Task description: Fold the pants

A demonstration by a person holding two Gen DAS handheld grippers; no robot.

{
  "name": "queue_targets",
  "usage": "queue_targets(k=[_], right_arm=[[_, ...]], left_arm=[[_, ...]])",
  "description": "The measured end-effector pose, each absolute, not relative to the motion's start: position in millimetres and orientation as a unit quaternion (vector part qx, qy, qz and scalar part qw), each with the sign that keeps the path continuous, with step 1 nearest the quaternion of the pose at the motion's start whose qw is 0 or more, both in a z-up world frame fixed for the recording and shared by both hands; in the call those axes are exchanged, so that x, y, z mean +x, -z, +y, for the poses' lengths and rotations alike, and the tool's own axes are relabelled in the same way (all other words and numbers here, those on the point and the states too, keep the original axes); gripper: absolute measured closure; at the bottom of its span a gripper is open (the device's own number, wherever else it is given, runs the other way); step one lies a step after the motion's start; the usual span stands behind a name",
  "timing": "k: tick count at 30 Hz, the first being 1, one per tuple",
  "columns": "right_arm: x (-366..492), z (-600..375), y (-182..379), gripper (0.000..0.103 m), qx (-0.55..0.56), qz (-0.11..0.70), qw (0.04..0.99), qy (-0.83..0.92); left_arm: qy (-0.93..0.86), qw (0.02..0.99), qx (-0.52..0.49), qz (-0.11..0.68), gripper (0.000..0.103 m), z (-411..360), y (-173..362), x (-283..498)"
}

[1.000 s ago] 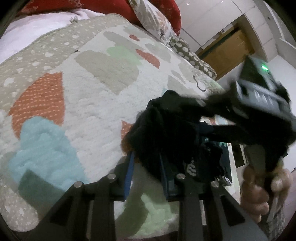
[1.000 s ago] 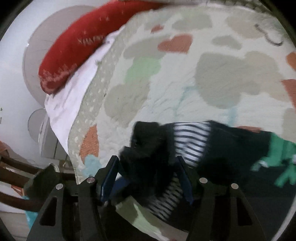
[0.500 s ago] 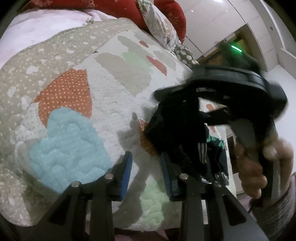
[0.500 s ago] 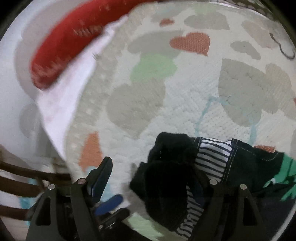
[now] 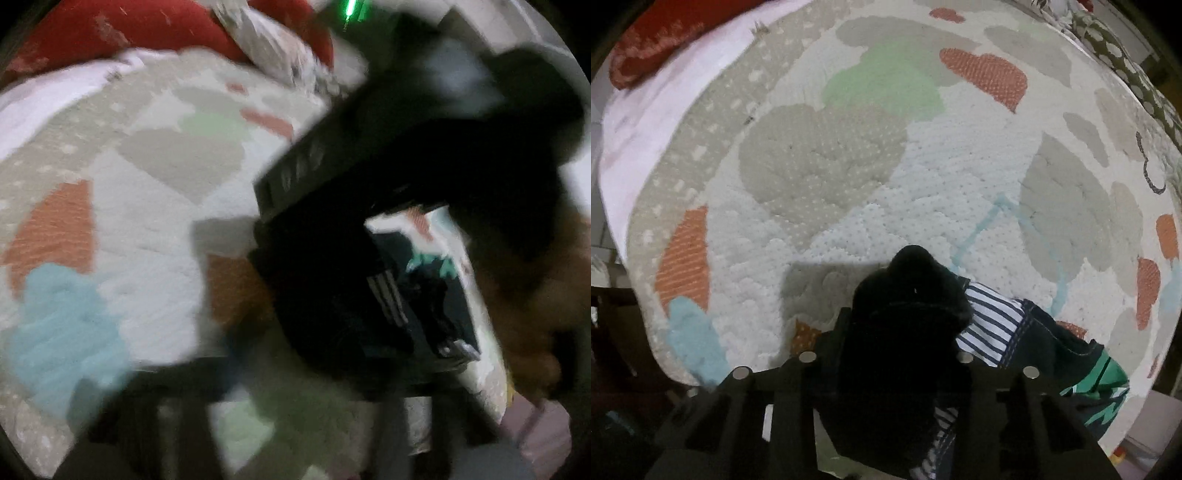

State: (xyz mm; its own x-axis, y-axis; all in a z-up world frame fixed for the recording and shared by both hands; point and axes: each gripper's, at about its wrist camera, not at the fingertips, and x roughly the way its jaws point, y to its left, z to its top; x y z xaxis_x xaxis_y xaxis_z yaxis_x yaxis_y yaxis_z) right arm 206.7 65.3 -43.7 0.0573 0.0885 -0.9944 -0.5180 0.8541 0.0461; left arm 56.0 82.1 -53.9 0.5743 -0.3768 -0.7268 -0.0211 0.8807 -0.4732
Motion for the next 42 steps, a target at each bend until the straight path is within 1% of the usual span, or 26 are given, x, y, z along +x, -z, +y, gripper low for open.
queue_targets(k=[1,3,7,9,12,16,19,25,27,28,29,30,31,35,37,40,42], right_arm=[[205.4,62.2,41.2,0.068,-0.163,0.649,0.711,-0.218],[201.7,54.0,35.1,0.07,-0.154,0.642,0.716,-0.227],[195.8,30.5,15.0,0.071,-0.114,0.622,0.734,-0.248],[195.0,10.3,-1.6,0.071,-0.075,0.609,0.745,-0.264],[190.7,-19.7,-25.5,0.071,-0.026,0.588,0.759,-0.28],[179.7,-70.2,-42.7,0.071,0.035,0.562,0.775,-0.287],[177.4,-118.9,-41.9,0.071,0.09,0.55,0.78,-0.284],[165.8,-210.8,-0.2,0.07,0.205,0.542,0.768,-0.272],[161.4,-231.8,12.8,0.063,0.229,0.536,0.766,-0.272],[158.0,-241.5,18.9,0.059,0.236,0.53,0.768,-0.271],[154.3,-251.7,24.0,0.047,0.236,0.526,0.775,-0.26],[150.3,-262.3,27.3,0.042,0.234,0.524,0.783,-0.241],[147.5,-270.6,28.2,0.037,0.232,0.52,0.79,-0.227],[133.3,-308.0,8.4,0.037,0.222,0.475,0.835,-0.166],[126.3,-315.2,-9.2,0.037,0.246,0.442,0.843,-0.182],[124.9,-304.0,-25.7,0.037,0.3,0.414,0.821,-0.256],[130.5,-286.0,-23.2,0.037,0.341,0.415,0.778,-0.324]], left_arm=[[0.107,0.849,-0.233,0.463,0.099,80.5,59.3,61.6],[0.107,0.847,-0.242,0.461,0.099,79.7,55.2,62.3],[0.111,0.863,-0.229,0.436,0.099,71.3,23.9,48.5],[0.118,0.869,-0.22,0.428,0.099,62.2,7.0,44.1],[0.134,0.877,-0.194,0.42,0.099,34.0,-16.0,41.5],[0.155,0.88,-0.151,0.422,0.099,-11.8,-25.3,45.6],[0.168,0.873,-0.132,0.438,0.099,-40.7,-20.2,57.1],[0.2,0.859,-0.087,0.462,0.097,-82.0,-17.9,53.1],[0.214,0.856,-0.081,0.464,0.091,-81.8,-22.2,46.1],[0.217,0.855,-0.081,0.464,0.084,-78.7,-24.6,43.4],[0.216,0.856,-0.082,0.462,0.079,-75.2,-27.2,42.7],[0.206,0.862,-0.084,0.456,0.07,-69.2,-30.4,42.9],[0.197,0.866,-0.087,0.451,0.067,-63.5,-32.4,43.4],[0.167,0.866,-0.12,0.455,0.067,-47.1,-29.8,57.7],[0.165,0.864,-0.124,0.459,0.067,-50.3,-22.5,65.8],[0.159,0.857,-0.09,0.482,0.067,-67.2,-0.3,70.4],[0.161,0.844,-0.078,0.505,0.067,-78.8,19.1,67.3]])
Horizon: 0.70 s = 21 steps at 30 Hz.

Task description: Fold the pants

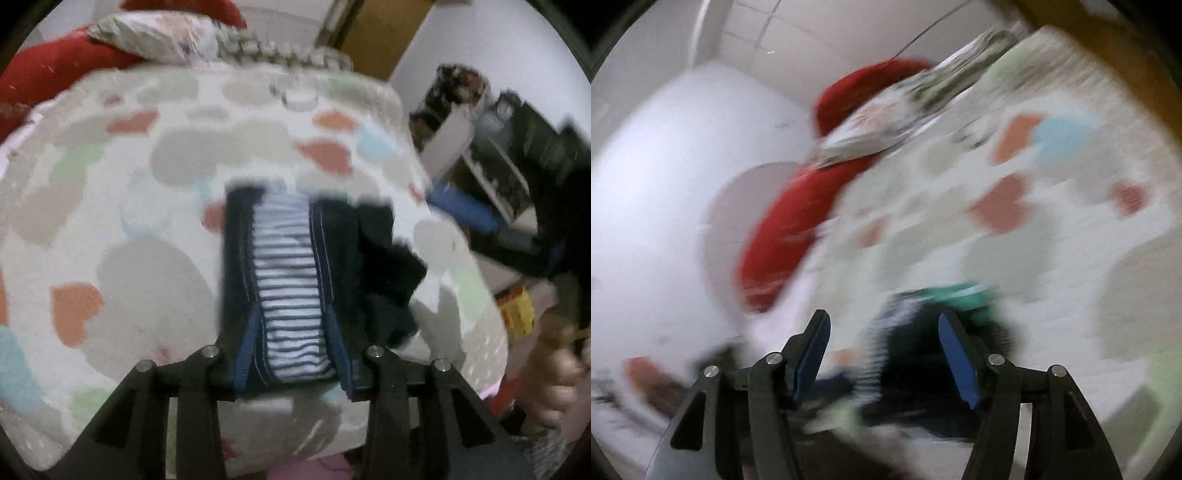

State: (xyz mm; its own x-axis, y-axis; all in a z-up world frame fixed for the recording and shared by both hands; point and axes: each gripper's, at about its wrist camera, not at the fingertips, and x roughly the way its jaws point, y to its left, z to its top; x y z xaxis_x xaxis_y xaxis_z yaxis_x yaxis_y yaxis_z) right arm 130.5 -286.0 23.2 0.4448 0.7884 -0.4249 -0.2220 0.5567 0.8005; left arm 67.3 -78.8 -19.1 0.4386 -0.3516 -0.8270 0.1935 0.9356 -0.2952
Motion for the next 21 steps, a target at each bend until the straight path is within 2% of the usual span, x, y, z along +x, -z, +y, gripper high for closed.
queue_targets(k=[5,8,13,15,16,18,21], right_arm=[[143.3,-246.0,9.5,0.037,0.4,0.447,0.706,-0.376],[142.9,-241.8,37.0,0.039,0.409,0.474,0.695,-0.353],[111.7,-280.2,59.9,0.046,0.405,0.457,0.734,-0.298],[103.5,-285.1,54.7,0.045,0.38,0.457,0.756,-0.274],[102.3,-284.6,52.3,0.04,0.354,0.463,0.773,-0.251],[103.2,-279.3,53.3,0.04,0.299,0.478,0.799,-0.21],[108.1,-283.2,58.3,0.04,0.315,0.477,0.794,-0.209]], left_arm=[[0.153,0.854,-0.055,0.494,0.066,-88.8,30.0,57.7],[0.164,0.849,-0.065,0.498,0.064,-81.1,30.4,58.6],[0.184,0.84,-0.07,0.506,0.064,-69.5,25.9,52.8],[0.197,0.837,-0.084,0.504,0.064,-63.0,19.3,48.4],[0.199,0.838,-0.093,0.5,0.064,-60.4,15.7,47.6],[0.2,0.84,-0.113,0.492,0.064,-57.0,8.6,50.3],[0.188,0.847,-0.105,0.486,0.064,-63.1,6.0,58.5]])
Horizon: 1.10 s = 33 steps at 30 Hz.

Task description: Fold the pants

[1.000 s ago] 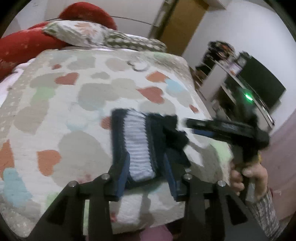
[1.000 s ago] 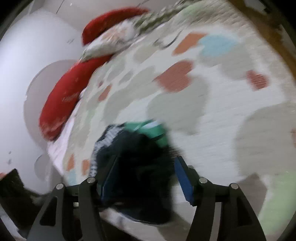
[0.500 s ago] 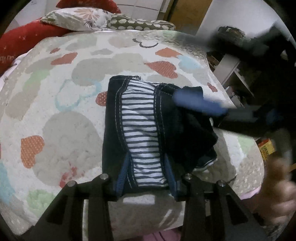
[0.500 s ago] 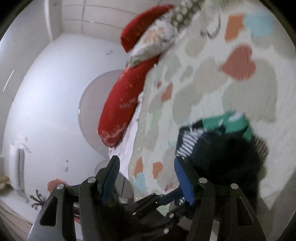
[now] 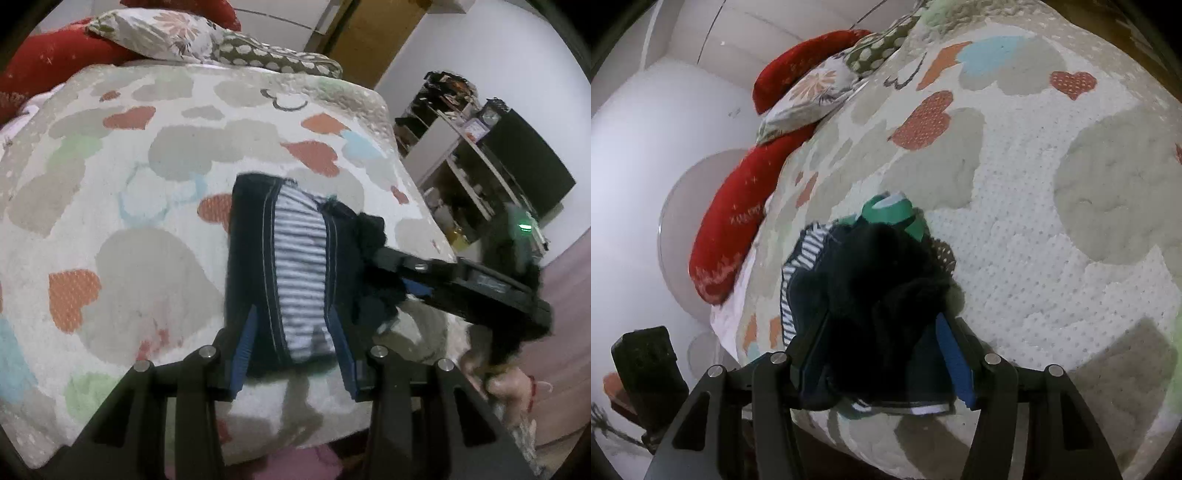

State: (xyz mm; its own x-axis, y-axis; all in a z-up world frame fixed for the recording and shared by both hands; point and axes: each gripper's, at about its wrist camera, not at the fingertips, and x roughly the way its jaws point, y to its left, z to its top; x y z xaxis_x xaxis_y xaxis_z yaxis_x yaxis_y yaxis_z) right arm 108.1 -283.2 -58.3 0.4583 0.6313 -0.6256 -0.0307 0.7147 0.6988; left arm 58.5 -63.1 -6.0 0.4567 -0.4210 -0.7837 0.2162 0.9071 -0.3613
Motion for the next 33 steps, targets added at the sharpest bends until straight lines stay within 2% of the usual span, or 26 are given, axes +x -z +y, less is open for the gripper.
queue_targets(k=[4,8,12,16,18,19,23,25,30,33], right_arm=[[100.1,-280.9,18.9,0.04,0.272,0.428,0.841,-0.188],[110.5,-264.3,-18.9,0.04,0.203,0.414,0.86,-0.218],[152.9,-215.9,-31.4,0.04,0.098,0.442,0.854,-0.256],[167.5,-167.8,-2.8,0.042,0.009,0.501,0.816,-0.288],[169.6,-145.0,14.0,0.071,-0.053,0.518,0.808,-0.276],[169.2,-137.7,17.3,0.09,-0.077,0.52,0.809,-0.265],[176.5,-132.0,8.7,0.096,-0.11,0.495,0.83,-0.231],[189.5,-130.9,6.8,0.102,-0.118,0.489,0.839,-0.205],[222.3,-140.5,4.0,0.102,-0.135,0.476,0.86,-0.129],[218.0,-154.3,-13.4,0.099,-0.048,0.482,0.854,-0.193]], left_arm=[[0.18,0.837,-0.066,0.512,0.069,-82.8,34.4,66.9],[0.179,0.843,-0.069,0.502,0.069,-82.2,41.2,60.3],[0.18,0.844,-0.08,0.498,0.069,-78.8,45.3,55.8],[0.18,0.85,-0.076,0.489,0.069,-80.4,45.9,52.6],[0.182,0.85,-0.082,0.487,0.069,-78.1,46.5,51.9],[0.184,0.85,-0.088,0.486,0.069,-76.4,46.8,52.2],[0.187,0.848,-0.1,0.486,0.069,-73.9,47.7,54.7],[0.187,0.848,-0.101,0.486,0.068,-73.6,48.2,54.6],[0.186,0.849,-0.099,0.485,0.068,-73.8,48.5,54.1],[0.187,0.849,-0.1,0.484,0.068,-74.2,48.5,53.3]])
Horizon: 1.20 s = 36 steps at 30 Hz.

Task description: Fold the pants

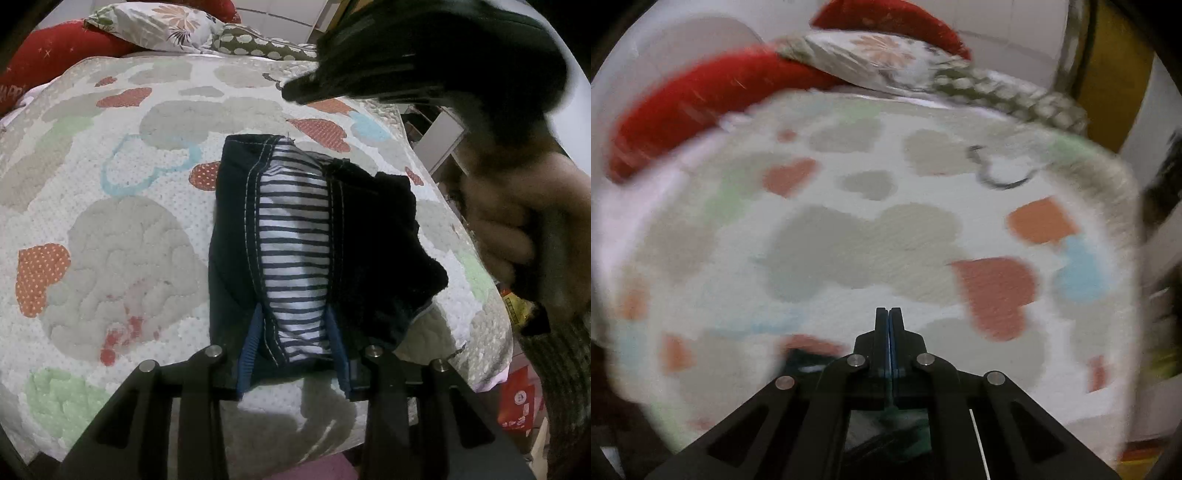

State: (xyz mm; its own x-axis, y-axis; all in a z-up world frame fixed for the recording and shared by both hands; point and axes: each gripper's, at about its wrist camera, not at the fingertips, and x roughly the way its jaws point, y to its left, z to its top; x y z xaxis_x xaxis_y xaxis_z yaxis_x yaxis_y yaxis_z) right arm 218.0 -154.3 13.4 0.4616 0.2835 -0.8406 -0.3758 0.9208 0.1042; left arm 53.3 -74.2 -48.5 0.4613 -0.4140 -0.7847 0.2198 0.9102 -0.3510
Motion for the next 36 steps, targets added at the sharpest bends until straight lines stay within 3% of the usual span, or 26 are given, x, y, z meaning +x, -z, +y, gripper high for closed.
queue_targets(k=[1,2,3,8,15,16,17,19,21,24,26,27,36], right_arm=[[211.0,-155.5,-19.5,0.091,-0.038,0.48,0.851,-0.209],[204.6,-154.7,-24.1,0.076,-0.04,0.477,0.852,-0.213],[197.4,-156.2,-28.0,0.07,-0.041,0.473,0.853,-0.216],[153.1,-184.8,-19.0,0.069,0.055,0.491,0.826,-0.271],[90.1,-232.8,17.3,0.073,0.03,0.481,0.856,-0.186],[82.3,-238.8,15.5,0.07,0.02,0.473,0.865,-0.166],[78.3,-242.7,13.8,0.059,0.009,0.469,0.871,-0.147],[74.4,-253.7,13.3,0.047,-0.007,0.465,0.878,-0.11],[74.1,-265.5,14.8,0.047,0.017,0.467,0.877,-0.114],[72.3,-279.2,11.6,0.044,0.083,0.458,0.872,-0.15],[73.1,-286.5,9.5,0.025,0.133,0.446,0.865,-0.185],[75.6,-289.9,11.1,0.022,0.157,0.444,0.859,-0.201],[108.7,-283.6,59.3,0.02,0.269,0.478,0.801,-0.242]], left_arm=[[0.186,0.849,-0.1,0.484,0.068,-74.1,48.5,52.9],[0.185,0.85,-0.099,0.484,0.067,-74.5,48.4,52.5],[0.183,0.85,-0.097,0.484,0.067,-74.6,48.4,51.9],[0.181,0.85,-0.095,0.486,0.064,-74.2,47.7,51.0],[0.223,0.844,-0.076,0.481,0.06,-65.5,22.0,36.2],[0.223,0.845,-0.076,0.48,0.058,-63.0,19.5,35.6],[0.219,0.846,-0.078,0.48,0.056,-59.9,17.7,36.4],[0.202,0.844,-0.096,0.487,0.055,-50.4,18.8,45.2],[0.191,0.834,-0.129,0.502,0.054,-39.3,23.4,56.7],[0.192,0.821,-0.183,0.506,0.042,-25.9,25.8,68.4],[0.195,0.819,-0.203,0.499,0.033,-22.0,25.0,75.3],[0.203,0.818,-0.209,0.496,0.03,-22.3,25.4,81.1],[0.249,0.78,-0.192,0.542,0.026,-52.9,57.9,121.8]])
